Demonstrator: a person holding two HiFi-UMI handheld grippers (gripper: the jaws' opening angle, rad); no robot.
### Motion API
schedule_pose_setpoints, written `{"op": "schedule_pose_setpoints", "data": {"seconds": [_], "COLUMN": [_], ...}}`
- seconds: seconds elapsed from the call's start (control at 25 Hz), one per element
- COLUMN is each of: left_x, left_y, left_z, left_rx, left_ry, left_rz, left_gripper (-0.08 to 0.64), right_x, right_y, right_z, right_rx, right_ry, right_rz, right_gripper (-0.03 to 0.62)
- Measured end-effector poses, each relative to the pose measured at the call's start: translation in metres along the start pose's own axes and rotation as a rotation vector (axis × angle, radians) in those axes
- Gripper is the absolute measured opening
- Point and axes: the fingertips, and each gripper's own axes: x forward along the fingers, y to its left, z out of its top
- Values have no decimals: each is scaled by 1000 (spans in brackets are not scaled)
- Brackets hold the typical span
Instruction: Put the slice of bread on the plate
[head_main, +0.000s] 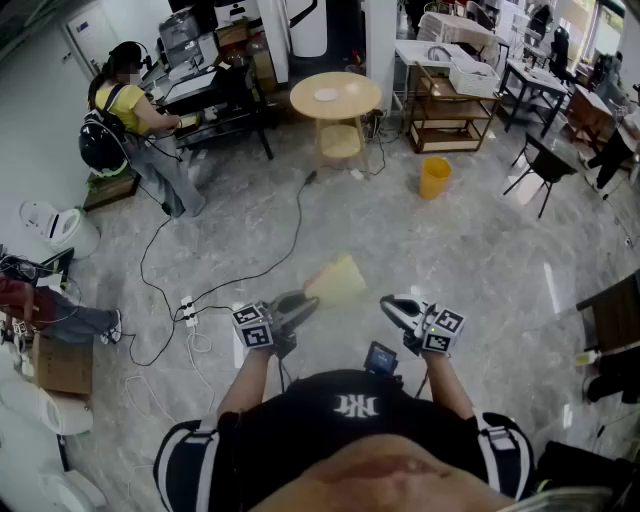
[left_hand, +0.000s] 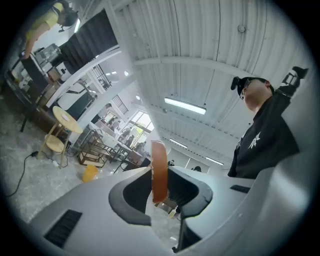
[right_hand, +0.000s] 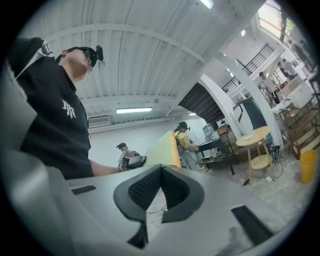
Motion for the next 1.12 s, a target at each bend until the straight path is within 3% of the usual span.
{"op": "schedule_pose_setpoints", "data": {"seconds": [0.2, 0.4, 0.72, 1.12], "left_x": [-19, -38, -29, -37], "left_y": [3, 10, 14, 4], "left_z": [8, 9, 3, 21], "left_rx": [19, -17, 51, 39], "left_ry": [5, -33, 23, -12], "left_rz": [7, 15, 6, 39], "left_gripper": [106, 106, 106, 106], "right_x": [22, 28, 38, 32], "right_y": [5, -3, 0, -8], "right_z": [-7, 9, 0, 18], "right_rx": [-21, -42, -66, -75], "right_ry": [57, 43, 68, 35], "right_rz": [1, -28, -16, -44], "right_gripper": [-6, -5, -3, -3]}}
